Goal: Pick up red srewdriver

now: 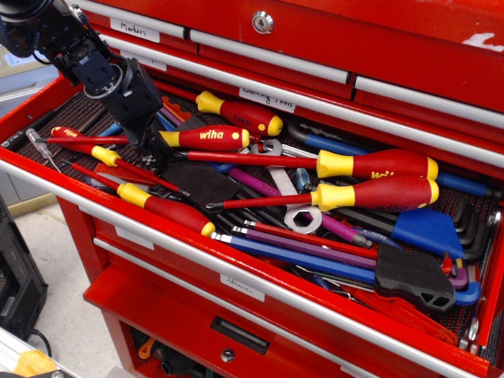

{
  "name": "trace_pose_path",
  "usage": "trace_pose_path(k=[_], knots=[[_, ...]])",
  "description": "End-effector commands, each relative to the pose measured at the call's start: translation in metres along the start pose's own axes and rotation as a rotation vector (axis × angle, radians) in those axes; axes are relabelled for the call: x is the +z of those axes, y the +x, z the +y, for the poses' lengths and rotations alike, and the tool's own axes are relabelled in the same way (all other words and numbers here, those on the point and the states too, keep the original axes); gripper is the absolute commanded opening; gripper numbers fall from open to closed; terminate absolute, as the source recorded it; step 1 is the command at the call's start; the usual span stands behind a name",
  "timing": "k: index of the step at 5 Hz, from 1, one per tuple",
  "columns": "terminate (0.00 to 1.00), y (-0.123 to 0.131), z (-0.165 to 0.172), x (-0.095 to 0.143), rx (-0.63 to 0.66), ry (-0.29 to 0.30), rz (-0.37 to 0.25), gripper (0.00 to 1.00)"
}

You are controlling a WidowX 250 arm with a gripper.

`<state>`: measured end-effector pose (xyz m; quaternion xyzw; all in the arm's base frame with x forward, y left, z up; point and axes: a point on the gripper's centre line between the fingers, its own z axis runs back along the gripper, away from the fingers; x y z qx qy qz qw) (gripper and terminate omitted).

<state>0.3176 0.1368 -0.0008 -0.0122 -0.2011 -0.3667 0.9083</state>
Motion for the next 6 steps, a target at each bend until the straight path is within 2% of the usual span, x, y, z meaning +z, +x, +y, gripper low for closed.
trace_pose_path(k=[1,3,4,5,6], knots=[[0.00,0.007,0.000,-0.001,-0.021,-0.024,0.012,0.00],[0.00,0.028,0.018,0.048,0.006,-0.032,0.131,0.00],[0.00,0.048,0.024,0.085,0.091,0.037,0.216,0.00],[0.00,0.069,0.028,0.127,0.101,0.080,0.306,0.00],[0.00,0.079,0.030,0.161,0.071,0.117,0.322,0.00]])
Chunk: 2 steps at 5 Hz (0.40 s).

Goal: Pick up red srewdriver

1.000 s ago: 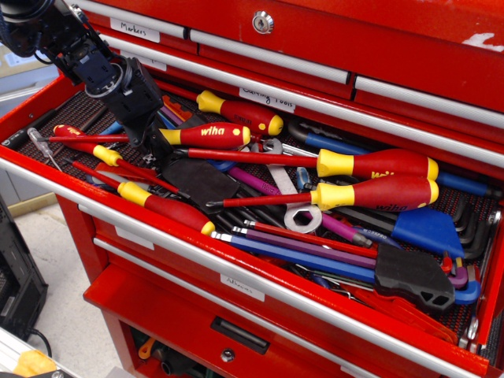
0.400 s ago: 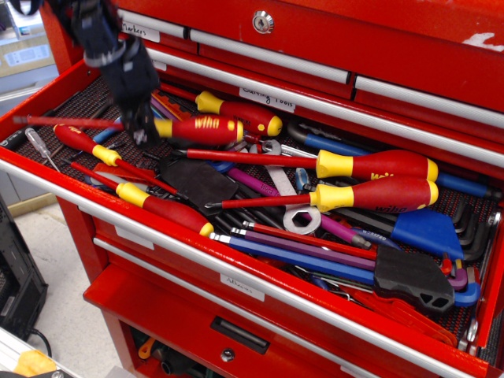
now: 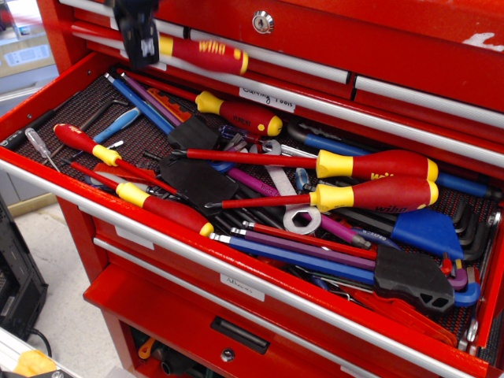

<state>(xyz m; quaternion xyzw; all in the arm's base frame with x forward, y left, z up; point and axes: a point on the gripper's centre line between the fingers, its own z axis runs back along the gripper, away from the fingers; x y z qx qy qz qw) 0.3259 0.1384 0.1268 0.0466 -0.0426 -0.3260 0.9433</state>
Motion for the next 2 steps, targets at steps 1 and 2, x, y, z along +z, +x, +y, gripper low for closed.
trace_pose_path(k=[1,2], knots=[[0.00,0.012,0.010,0.083,0.002,0.112,-0.008,0.00],[1.00,0.013,0.007,0.098,0.035,0.139,0.019,0.00]])
